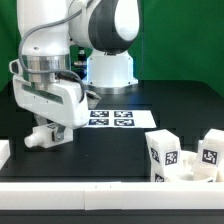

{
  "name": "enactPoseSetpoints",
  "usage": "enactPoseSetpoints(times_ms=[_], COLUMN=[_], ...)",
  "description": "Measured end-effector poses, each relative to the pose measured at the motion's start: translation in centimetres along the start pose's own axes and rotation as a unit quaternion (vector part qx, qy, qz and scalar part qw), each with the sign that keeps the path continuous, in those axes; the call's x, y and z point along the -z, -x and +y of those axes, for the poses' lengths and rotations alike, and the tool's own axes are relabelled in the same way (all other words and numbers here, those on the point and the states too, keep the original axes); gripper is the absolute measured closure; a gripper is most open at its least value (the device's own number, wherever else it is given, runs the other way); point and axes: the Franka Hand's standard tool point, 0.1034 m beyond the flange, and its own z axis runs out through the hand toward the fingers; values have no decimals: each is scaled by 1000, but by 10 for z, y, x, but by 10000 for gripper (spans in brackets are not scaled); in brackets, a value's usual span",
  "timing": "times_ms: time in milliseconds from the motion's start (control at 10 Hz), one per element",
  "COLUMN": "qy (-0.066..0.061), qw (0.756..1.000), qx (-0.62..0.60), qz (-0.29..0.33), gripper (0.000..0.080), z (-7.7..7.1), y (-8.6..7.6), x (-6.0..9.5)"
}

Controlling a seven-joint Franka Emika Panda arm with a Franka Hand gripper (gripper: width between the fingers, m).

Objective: Assemble stool

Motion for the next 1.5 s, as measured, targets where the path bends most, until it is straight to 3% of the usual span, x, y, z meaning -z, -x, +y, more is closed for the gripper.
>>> enactPoseSetpoints(times_ms=[200,400,500,600,1000,1200,1300,1500], qy=[-1,-9,-14,-13,-12,-20,-30,-28], qw=[1000,999,998,995,970,884,842,813], qx=[27,-31,-63,-95,-243,-467,-538,-581], qz=[1,-4,-3,-4,-7,-15,-12,-16], gripper=[489,489,489,489,488,488,488,488], z=[-3,-34,-39,-34,-36,-52,-53,-52], y=[1,23,25,23,26,39,39,40], x=[0,3,5,4,2,3,3,2])
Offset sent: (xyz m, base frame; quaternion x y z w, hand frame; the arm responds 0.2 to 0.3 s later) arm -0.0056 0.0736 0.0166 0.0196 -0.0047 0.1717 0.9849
